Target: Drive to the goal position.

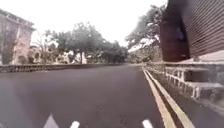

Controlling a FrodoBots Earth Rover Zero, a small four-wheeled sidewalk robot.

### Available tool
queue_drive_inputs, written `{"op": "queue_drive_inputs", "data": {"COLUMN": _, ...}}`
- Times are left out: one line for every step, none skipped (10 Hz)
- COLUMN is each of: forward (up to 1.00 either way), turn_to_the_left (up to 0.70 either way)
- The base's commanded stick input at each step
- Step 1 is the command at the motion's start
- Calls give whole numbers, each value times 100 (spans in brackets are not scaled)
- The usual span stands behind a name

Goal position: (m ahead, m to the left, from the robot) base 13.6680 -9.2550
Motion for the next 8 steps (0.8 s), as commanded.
{"op": "queue_drive_inputs", "data": {"forward": 50, "turn_to_the_left": 0}}
{"op": "queue_drive_inputs", "data": {"forward": 50, "turn_to_the_left": 0}}
{"op": "queue_drive_inputs", "data": {"forward": 50, "turn_to_the_left": 0}}
{"op": "queue_drive_inputs", "data": {"forward": 50, "turn_to_the_left": 0}}
{"op": "queue_drive_inputs", "data": {"forward": 50, "turn_to_the_left": 0}}
{"op": "queue_drive_inputs", "data": {"forward": 50, "turn_to_the_left": 0}}
{"op": "queue_drive_inputs", "data": {"forward": 50, "turn_to_the_left": -30}}
{"op": "queue_drive_inputs", "data": {"forward": 50, "turn_to_the_left": -50}}
